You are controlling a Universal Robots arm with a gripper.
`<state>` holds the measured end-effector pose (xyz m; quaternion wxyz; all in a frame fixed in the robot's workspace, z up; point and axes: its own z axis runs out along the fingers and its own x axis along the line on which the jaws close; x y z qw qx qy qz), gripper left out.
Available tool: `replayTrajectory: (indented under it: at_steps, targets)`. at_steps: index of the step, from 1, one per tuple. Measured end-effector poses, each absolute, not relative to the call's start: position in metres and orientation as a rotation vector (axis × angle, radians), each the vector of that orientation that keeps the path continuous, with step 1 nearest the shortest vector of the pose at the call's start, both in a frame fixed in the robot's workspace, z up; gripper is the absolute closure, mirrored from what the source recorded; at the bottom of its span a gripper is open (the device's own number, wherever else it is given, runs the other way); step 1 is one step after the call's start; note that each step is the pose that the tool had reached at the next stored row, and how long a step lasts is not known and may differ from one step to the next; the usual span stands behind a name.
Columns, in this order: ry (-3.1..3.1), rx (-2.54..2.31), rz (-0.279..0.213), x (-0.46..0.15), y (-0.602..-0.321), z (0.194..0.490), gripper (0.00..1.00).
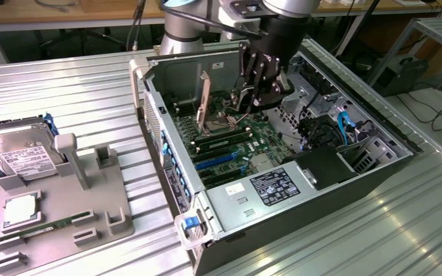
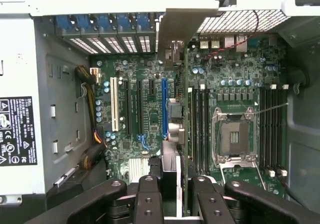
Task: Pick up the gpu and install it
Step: 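Insert the gpu into the slot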
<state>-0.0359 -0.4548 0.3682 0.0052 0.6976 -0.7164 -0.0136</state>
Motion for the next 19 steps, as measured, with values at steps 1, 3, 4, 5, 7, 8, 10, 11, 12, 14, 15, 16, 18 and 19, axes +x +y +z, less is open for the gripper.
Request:
replayTrajectory:
  at_steps: [1,3,4,5,7,8,10,11,12,14,15,16,18,19]
  targets:
    - [-2.244,2.184,-0.042,-0.036,-0.455,0.366,0.72]
    - [-2.244,2.185,-0.042,-0.036,-0.455,0.362,0.72]
    - [-2.244,2.185,-0.042,-0.036,-0.455,0.361,0.72]
    - [-2.244,2.185,-0.043,-0.036,-0.455,0.359,0.72]
    - [-2.244,2.185,-0.043,-0.036,-0.455,0.356,0.72]
    - [-2.244,2.185,-0.043,-0.036,-0.455,0.354,0.72]
    - [-2.244,2.185,-0.043,-0.036,-0.455,0.350,0.72]
    - [-2.244,2.185,-0.043,-0.036,-0.455,0.348,0.72]
    - [-2.244,2.185,-0.043,-0.036,-0.455,0.345,0.72]
    - [-2.239,2.192,-0.041,-0.036,-0.455,0.341,0.72]
    - [-2.234,2.200,-0.039,-0.036,-0.455,0.341,0.72]
    - [-2.229,2.206,-0.039,-0.036,-0.455,0.340,0.72]
    - [-2.217,2.219,-0.039,-0.037,-0.454,0.338,0.72]
    - [-2.210,2.226,-0.039,-0.037,-0.454,0.338,0.72]
